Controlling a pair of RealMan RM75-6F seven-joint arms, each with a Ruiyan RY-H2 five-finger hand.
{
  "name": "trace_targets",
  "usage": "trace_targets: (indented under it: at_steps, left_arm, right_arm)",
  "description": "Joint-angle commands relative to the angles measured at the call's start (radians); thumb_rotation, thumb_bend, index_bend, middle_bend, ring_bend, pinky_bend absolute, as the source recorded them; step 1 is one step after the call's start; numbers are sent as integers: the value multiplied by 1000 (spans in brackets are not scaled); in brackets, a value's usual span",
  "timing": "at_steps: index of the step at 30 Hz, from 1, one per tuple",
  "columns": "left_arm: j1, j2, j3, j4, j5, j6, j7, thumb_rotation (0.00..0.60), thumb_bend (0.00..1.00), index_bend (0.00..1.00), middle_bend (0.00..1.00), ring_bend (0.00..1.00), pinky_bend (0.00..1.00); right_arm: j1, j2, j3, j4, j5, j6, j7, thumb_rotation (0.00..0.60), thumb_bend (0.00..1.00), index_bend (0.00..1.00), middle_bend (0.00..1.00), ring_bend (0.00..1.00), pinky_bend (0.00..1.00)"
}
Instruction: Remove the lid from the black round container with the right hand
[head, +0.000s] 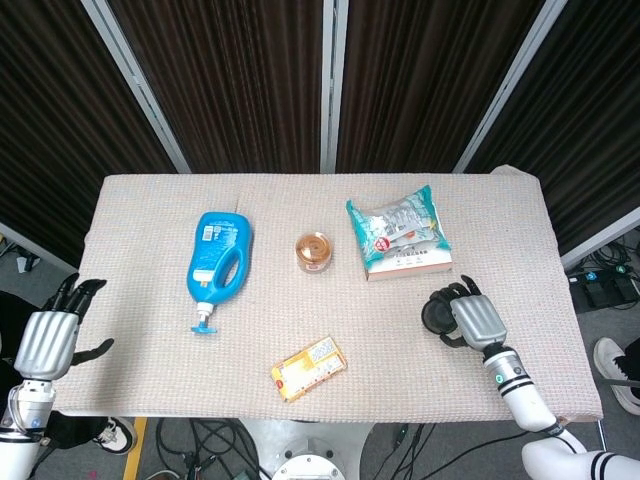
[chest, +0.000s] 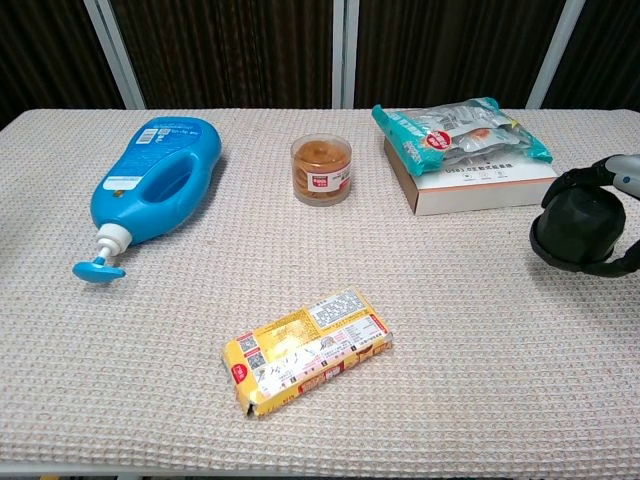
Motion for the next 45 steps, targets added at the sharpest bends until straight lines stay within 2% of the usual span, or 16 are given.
trace_targets:
  at_steps: [1, 7, 13, 16, 20, 23, 31, 36, 45]
  left_arm:
    - [2, 2, -1, 2, 0, 4, -2, 600, 133, 155, 154, 62, 313]
    - [5, 0, -1, 7, -3, 6, -8, 600, 133, 156, 154, 62, 313]
    - [4, -1, 0, 10, -1, 6, -11, 600, 132, 155, 154, 62, 313]
    - [7, -1, 2, 13, -3, 6, -14, 600, 132, 155, 153, 62, 313]
    - [11, -4, 3, 18, -6, 7, -18, 600, 133, 155, 154, 62, 313]
    - [11, -3, 2, 18, -5, 10, -20, 600, 133, 155, 154, 62, 313]
    - [10, 0, 0, 13, -1, 13, -19, 600, 133, 155, 154, 62, 313]
    - [9, -1, 0, 13, -1, 11, -17, 600, 133, 156, 154, 62, 313]
    - [7, 1, -1, 9, 0, 9, -16, 600, 133, 156, 154, 62, 313]
  right_arm:
    - [-4, -28, -3, 36, -3, -8, 23, 600, 162, 418, 486, 149, 0]
    - [-3, -54, -4, 77, -4, -18, 19, 600, 148, 391, 474, 141, 0]
    - [-4, -65, -3, 91, 11, -35, 5, 600, 57, 348, 448, 123, 0]
    - [1, -60, -5, 89, 13, -49, -6, 600, 24, 281, 397, 89, 0]
    - [10, -39, -7, 70, 34, -89, -18, 600, 0, 143, 291, 20, 0]
    - [10, -27, -7, 54, 39, -94, -24, 600, 0, 111, 254, 1, 0]
    - [-8, 1, -7, 15, 19, -48, -29, 600, 0, 109, 247, 0, 0]
    - [-14, 1, -3, 10, 24, -37, -33, 600, 0, 107, 283, 0, 0]
    - [-27, -11, 5, 13, 5, 0, -21, 600, 15, 270, 352, 19, 0]
